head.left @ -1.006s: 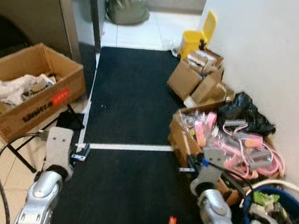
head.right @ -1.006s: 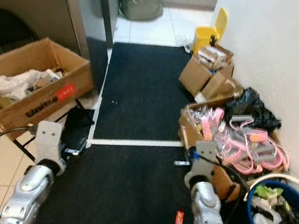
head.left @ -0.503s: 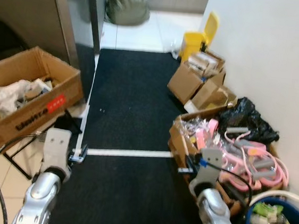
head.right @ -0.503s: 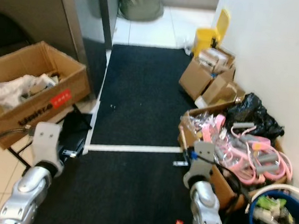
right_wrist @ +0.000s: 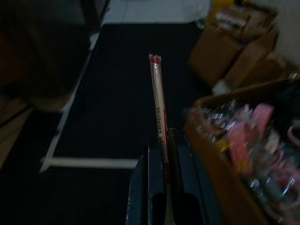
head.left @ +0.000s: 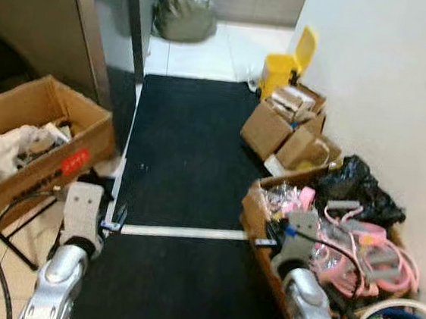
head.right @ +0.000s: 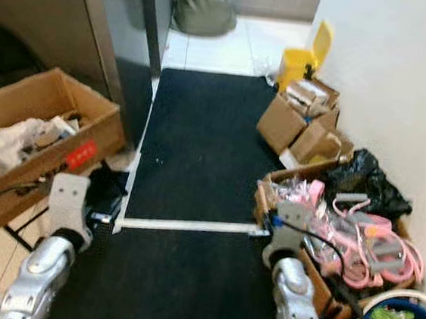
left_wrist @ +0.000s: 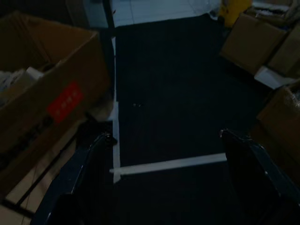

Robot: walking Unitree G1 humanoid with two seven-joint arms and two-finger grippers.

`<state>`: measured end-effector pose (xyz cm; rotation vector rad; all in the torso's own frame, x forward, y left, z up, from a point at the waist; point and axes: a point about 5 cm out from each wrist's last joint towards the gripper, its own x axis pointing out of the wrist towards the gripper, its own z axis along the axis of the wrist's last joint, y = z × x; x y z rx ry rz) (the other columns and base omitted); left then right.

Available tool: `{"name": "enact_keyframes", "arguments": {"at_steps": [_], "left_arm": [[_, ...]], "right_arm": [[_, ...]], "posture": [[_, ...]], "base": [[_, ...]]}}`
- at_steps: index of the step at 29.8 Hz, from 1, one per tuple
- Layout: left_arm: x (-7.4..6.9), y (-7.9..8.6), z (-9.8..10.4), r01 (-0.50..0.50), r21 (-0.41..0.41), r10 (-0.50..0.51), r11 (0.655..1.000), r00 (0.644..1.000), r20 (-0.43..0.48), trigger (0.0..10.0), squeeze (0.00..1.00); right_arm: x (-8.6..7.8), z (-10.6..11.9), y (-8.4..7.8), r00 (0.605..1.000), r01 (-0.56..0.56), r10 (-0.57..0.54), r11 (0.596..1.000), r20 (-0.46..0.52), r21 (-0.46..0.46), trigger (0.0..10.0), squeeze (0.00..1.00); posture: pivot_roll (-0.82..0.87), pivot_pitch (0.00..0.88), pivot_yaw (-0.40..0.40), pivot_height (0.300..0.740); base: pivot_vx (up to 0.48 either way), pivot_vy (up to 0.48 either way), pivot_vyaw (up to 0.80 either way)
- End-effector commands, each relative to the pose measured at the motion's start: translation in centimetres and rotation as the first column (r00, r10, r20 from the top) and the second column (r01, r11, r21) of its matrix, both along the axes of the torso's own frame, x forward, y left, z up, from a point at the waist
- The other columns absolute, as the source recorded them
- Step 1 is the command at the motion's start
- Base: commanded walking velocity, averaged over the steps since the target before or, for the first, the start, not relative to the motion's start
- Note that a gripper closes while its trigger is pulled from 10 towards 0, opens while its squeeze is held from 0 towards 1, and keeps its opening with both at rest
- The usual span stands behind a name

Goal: Picking trash to rubbish bin

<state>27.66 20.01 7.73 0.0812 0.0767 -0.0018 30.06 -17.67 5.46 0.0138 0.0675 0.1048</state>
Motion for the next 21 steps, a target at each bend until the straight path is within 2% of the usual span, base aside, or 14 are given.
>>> {"name": "enact_keyframes", "arguments": {"at_steps": [1,21], "left_arm": [[-0.33,0.41,-0.38,-0.01,0.013,0.01,1.0,1.0,-0.015,10.0,0.0],[-0.45,0.38,-0.42,-0.009,0.015,0.009,1.0,1.0,-0.017,10.0,0.0]], "right_arm": [[-0.23,-0.55,0.56,1.0,-0.015,0.015,1.0,-0.02,0.005,10.0,0.0],[-0.46,-0.66,0.74,0.999,-0.034,0.033,0.999,-0.017,-0.02,10.0,0.0]], "posture": [[0.03,0.111,-0.032,0.74],[0.03,0.117,-0.034,0.74]], "base": [[0.296,0.0,0.0],[0.295,0.0,0.0]]}}
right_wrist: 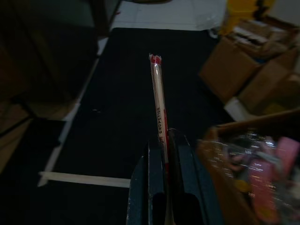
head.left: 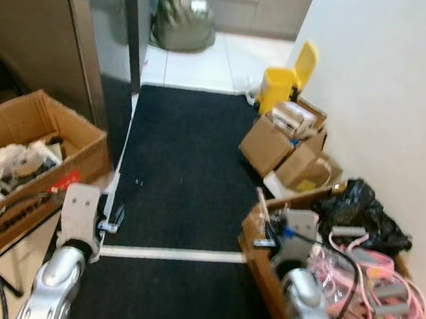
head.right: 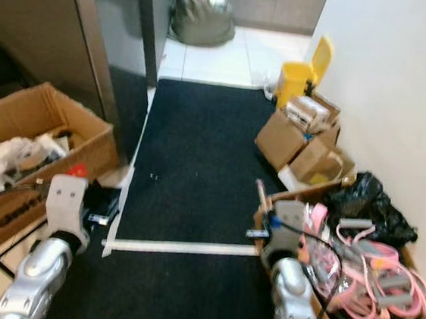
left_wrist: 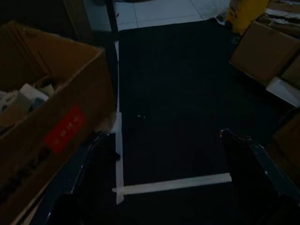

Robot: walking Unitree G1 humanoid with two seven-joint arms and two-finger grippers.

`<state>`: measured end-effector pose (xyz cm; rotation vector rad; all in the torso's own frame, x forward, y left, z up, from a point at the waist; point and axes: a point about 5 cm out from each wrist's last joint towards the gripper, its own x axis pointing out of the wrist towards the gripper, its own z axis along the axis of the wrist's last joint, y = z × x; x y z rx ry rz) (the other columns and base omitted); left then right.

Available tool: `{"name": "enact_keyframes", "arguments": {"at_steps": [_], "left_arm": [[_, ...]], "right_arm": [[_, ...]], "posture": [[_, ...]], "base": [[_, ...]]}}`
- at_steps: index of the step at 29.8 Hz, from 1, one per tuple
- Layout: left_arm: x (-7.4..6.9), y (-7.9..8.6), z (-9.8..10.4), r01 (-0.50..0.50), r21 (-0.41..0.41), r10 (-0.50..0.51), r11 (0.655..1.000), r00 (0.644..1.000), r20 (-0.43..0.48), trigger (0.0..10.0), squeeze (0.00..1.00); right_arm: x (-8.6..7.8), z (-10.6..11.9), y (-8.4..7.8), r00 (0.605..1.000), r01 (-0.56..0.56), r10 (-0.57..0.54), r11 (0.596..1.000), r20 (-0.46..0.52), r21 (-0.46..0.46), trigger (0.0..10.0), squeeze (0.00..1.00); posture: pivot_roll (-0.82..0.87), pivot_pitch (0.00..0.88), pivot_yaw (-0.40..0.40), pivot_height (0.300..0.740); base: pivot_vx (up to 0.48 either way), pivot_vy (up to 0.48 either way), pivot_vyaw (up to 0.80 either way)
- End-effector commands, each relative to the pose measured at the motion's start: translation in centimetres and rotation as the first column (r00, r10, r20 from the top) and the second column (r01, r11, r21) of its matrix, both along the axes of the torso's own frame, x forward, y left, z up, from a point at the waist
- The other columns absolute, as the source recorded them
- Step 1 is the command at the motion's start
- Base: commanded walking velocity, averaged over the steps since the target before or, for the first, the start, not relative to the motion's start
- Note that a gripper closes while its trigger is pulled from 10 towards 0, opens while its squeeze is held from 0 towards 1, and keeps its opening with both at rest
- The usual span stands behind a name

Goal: Picking trash to rubbish bin

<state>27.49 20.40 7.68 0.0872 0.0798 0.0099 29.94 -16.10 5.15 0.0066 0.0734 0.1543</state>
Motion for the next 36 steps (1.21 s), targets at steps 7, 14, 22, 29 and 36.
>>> {"name": "enact_keyframes", "arguments": {"at_steps": [7,14,22,29,36], "left_arm": [[-0.36,0.0,-0.44,0.0,0.007,0.0,1.0,1.0,-0.016,10.0,0.0],[-0.36,0.05,-0.47,-0.001,0.007,0.001,1.0,1.0,-0.017,10.0,0.0],[-0.4,0.1,-0.47,-0.002,0.007,0.002,1.0,1.0,-0.018,10.0,0.0],[-0.41,0.12,-0.46,-0.001,0.007,0.001,1.0,1.0,-0.017,10.0,0.0],[-0.42,0.16,-0.42,0.0,0.009,0.0,1.0,1.0,-0.017,10.0,0.0]], "right_arm": [[-0.3,-0.28,-0.76,1.0,0.01,-0.011,1.0,-0.007,-0.016,10.0,0.0],[-0.24,-0.21,-0.66,1.0,0.006,-0.006,1.0,-0.002,-0.018,10.0,0.0],[-0.21,-0.19,-0.57,1.0,0.0,0.0,1.0,0.0,-0.023,10.0,0.0],[-0.22,-0.21,-0.52,1.0,-0.001,0.001,1.0,0.002,-0.021,10.0,0.0],[-0.27,-0.21,-0.41,1.0,-0.005,0.005,1.0,0.005,-0.015,10.0,0.0]], "posture": [[0.03,0.119,-0.035,0.74],[0.03,0.12,-0.036,0.74],[0.04,0.121,-0.035,0.74],[0.04,0.122,-0.034,0.74],[0.04,0.124,-0.033,0.74]], "base": [[0.296,0.0,0.0],[0.296,0.0,0.0],[0.296,0.0,0.0],[0.295,0.0,0.12],[0.294,0.0,0.45]]}}
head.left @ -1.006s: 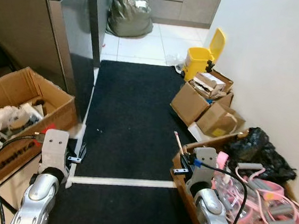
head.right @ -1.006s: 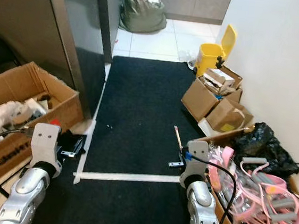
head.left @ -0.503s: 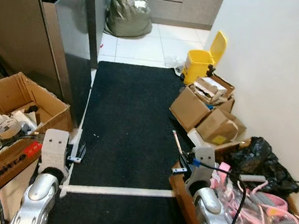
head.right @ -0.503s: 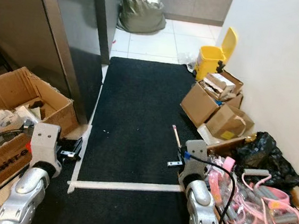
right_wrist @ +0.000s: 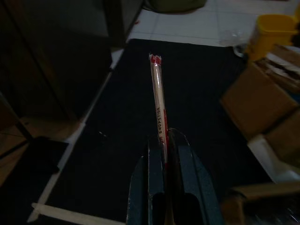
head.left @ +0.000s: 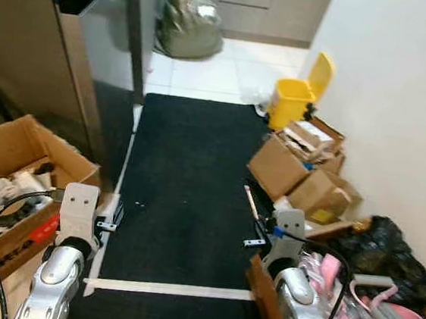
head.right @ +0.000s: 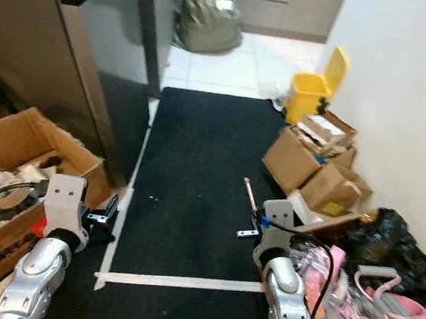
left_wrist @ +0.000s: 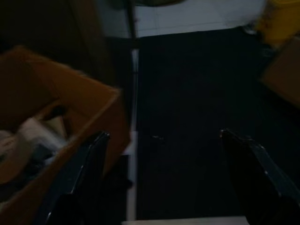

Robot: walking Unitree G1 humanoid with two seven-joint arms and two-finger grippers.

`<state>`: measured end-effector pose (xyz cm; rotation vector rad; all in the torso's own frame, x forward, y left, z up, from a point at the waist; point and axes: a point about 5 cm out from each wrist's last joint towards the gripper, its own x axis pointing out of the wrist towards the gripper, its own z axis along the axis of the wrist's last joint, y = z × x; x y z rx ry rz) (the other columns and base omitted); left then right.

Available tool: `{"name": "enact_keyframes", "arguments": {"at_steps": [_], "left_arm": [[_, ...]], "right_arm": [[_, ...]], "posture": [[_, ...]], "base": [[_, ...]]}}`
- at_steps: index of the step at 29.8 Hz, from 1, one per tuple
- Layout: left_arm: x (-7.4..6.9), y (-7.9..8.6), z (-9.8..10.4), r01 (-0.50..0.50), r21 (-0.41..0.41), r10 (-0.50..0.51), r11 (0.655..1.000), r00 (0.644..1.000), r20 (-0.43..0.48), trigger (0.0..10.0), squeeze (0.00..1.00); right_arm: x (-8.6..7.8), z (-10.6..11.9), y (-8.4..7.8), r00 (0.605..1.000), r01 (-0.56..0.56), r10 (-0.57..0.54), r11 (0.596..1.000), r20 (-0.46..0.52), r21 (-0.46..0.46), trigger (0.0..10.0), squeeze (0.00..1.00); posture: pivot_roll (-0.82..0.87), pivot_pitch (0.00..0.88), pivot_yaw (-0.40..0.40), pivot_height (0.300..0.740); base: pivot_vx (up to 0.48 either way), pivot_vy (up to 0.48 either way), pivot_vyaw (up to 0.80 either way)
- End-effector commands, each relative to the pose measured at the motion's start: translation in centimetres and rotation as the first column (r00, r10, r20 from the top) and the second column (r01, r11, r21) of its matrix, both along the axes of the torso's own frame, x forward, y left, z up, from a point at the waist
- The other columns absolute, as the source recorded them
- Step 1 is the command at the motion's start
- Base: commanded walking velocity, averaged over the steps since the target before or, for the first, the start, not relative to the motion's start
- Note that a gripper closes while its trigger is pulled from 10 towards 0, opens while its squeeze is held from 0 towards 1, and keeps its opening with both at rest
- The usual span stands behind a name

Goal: Picking trash to rubbish bin

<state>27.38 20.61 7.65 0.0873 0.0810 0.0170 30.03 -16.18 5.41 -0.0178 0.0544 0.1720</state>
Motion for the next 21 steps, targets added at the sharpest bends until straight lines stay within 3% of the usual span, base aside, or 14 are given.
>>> {"name": "enact_keyframes", "arguments": {"at_steps": [1,21], "left_arm": [[-0.31,-0.05,-0.38,0.007,0.009,-0.007,1.0,1.0,-0.017,10.0,0.0],[-0.22,0.05,-0.22,0.011,0.012,-0.011,1.0,1.0,-0.015,10.0,0.0]], "right_arm": [[-0.36,-0.46,-0.33,1.0,0.013,-0.013,1.0,-0.016,0.007,10.0,0.0],[-0.48,-0.45,-0.03,1.0,0.006,-0.006,1.0,-0.006,0.02,10.0,0.0]], "posture": [[0.04,0.124,-0.033,0.74],[0.04,0.127,-0.025,0.74]], "base": [[0.296,0.0,0.49],[0.294,0.0,0.66]]}}
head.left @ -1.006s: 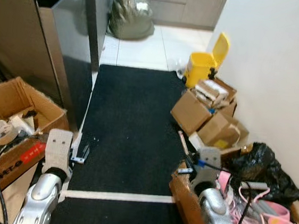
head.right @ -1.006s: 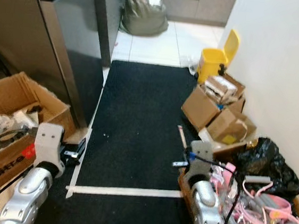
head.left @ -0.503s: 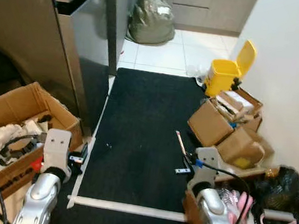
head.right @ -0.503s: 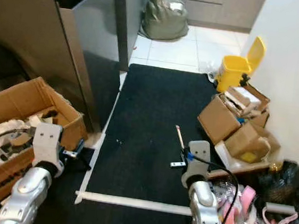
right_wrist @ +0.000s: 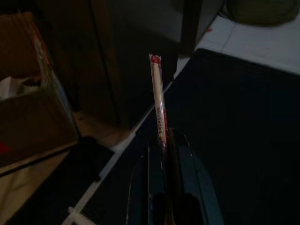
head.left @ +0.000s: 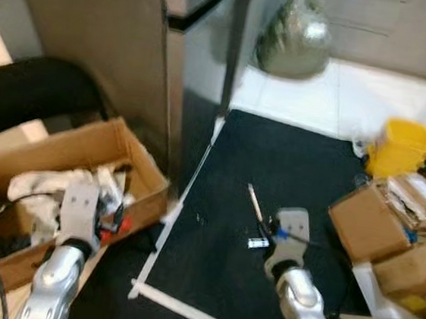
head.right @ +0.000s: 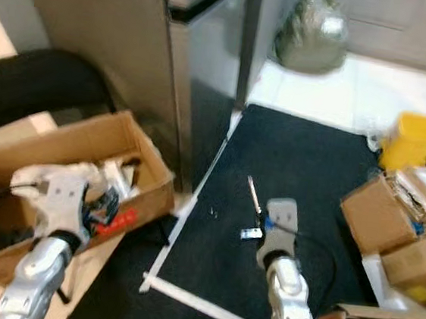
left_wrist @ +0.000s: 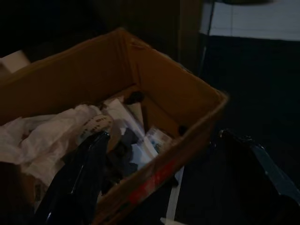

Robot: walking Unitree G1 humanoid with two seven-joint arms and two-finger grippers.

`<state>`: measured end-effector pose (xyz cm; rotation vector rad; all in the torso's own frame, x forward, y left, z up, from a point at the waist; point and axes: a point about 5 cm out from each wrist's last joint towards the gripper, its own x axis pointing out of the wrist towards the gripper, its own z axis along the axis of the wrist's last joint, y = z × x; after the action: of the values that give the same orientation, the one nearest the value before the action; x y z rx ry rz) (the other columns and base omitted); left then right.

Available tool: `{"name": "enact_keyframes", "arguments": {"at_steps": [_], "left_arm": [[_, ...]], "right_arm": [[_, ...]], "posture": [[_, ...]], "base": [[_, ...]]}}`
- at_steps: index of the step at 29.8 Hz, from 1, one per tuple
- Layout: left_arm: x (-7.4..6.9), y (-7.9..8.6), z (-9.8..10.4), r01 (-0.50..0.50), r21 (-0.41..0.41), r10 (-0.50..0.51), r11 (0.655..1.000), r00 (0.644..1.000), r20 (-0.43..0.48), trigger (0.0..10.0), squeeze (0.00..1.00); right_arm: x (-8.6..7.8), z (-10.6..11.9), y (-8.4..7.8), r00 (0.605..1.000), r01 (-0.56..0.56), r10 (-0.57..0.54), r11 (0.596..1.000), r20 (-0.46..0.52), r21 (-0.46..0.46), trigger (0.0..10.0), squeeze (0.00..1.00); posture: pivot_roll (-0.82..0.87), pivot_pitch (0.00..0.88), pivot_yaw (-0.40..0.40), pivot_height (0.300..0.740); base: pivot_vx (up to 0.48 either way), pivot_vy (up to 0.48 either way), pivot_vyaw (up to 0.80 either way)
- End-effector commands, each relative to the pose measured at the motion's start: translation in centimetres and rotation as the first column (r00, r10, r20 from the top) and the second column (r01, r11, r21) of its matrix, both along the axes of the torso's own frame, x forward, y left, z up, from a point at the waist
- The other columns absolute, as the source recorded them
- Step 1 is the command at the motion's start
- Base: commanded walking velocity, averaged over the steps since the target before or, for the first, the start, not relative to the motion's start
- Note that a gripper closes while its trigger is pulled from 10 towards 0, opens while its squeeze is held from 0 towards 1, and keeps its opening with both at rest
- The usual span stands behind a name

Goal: Picking trash to rubbish bin

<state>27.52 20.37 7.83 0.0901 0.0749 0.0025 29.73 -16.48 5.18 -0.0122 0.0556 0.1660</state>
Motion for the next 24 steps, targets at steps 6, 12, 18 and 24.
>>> {"name": "enact_keyframes", "arguments": {"at_steps": [6,12,18,24], "left_arm": [[-0.32,0.29,-0.37,-0.004,0.01,0.004,1.0,1.0,-0.02,10.0,0.0],[-0.3,0.28,-0.35,-0.004,0.01,0.004,1.0,1.0,-0.02,10.0,0.0],[-0.3,0.27,-0.34,-0.004,0.01,0.004,1.0,1.0,-0.02,10.0,0.0],[-0.3,0.23,-0.34,-0.003,0.009,0.004,1.0,1.0,-0.019,10.0,0.0]], "right_arm": [[-0.17,-0.19,0.33,1.0,-0.004,0.004,1.0,-0.001,0.016,10.0,0.0],[-0.19,-0.16,0.34,1.0,-0.006,0.006,1.0,0.001,0.016,10.0,0.0],[-0.2,-0.16,0.34,1.0,-0.007,0.007,1.0,0.002,0.016,10.0,0.0],[-0.22,-0.17,0.3,1.0,-0.004,0.004,1.0,0.002,0.018,10.0,0.0]], "posture": [[0.04,0.127,-0.025,0.74],[0.04,0.127,-0.025,0.74],[0.04,0.127,-0.025,0.74],[0.04,0.129,-0.026,0.74]], "base": [[0.292,0.0,0.76],[0.291,0.0,0.8],[0.289,0.0,0.8],[0.287,0.0,0.8]]}}
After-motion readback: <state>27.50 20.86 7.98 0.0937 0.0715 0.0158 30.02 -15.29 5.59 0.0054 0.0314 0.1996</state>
